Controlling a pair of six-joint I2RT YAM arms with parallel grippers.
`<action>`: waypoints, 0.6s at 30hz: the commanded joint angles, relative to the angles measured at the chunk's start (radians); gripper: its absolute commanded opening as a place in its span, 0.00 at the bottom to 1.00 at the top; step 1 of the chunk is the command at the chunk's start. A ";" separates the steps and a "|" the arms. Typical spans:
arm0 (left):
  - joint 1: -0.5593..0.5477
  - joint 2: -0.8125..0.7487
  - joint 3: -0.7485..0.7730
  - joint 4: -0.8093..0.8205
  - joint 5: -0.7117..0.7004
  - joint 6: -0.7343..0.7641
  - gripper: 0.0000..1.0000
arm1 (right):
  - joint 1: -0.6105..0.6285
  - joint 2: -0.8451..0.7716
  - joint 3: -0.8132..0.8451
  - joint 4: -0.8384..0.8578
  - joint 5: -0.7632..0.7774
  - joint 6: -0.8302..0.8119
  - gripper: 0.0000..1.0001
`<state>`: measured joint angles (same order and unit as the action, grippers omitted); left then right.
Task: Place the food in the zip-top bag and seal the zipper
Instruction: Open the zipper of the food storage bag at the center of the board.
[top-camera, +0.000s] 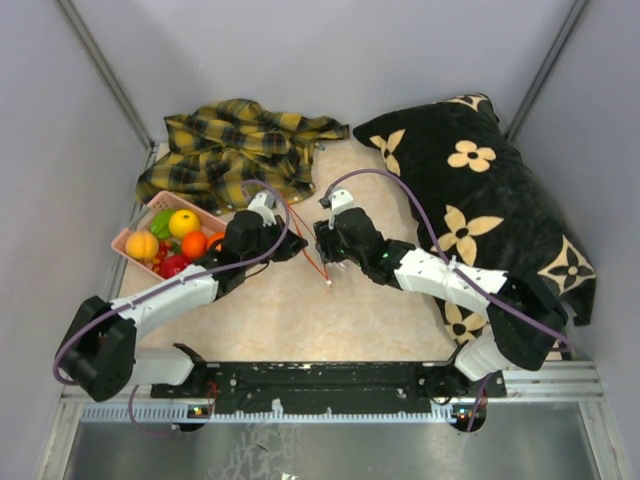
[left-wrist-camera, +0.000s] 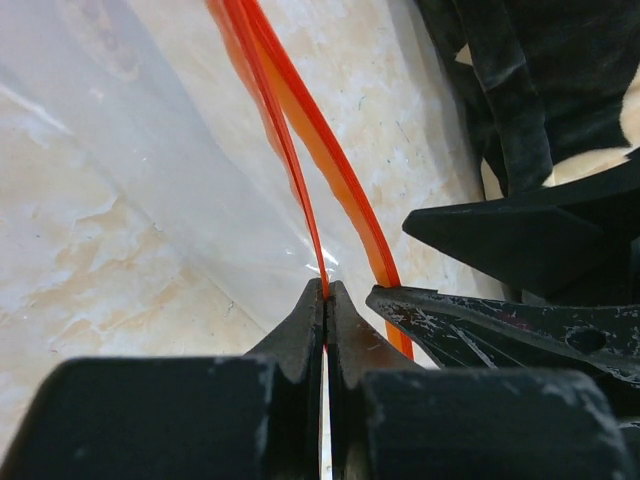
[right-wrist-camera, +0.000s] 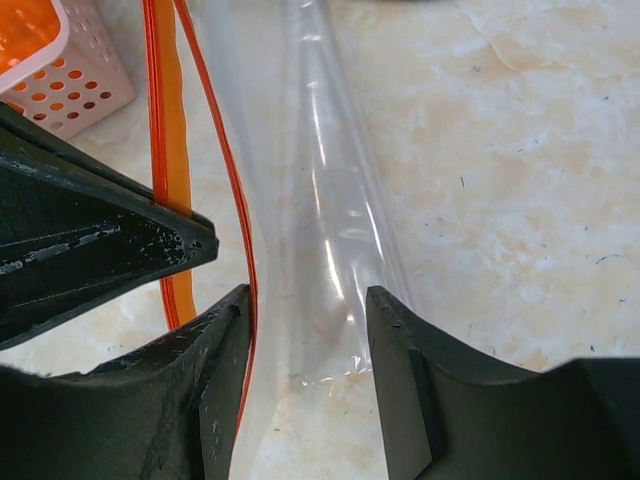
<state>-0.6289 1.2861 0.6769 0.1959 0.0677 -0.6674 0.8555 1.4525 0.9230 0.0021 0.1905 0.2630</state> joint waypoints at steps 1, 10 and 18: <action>-0.016 -0.022 0.039 -0.020 -0.002 0.025 0.00 | 0.005 -0.030 0.006 0.050 0.012 -0.032 0.49; -0.040 -0.029 0.049 -0.022 0.001 0.018 0.00 | 0.006 0.037 0.044 0.103 -0.043 -0.027 0.48; -0.049 -0.062 0.062 -0.044 -0.003 0.024 0.00 | 0.006 0.084 0.039 0.157 0.033 -0.029 0.40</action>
<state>-0.6682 1.2591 0.6933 0.1574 0.0673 -0.6563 0.8555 1.5242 0.9245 0.0685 0.1642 0.2451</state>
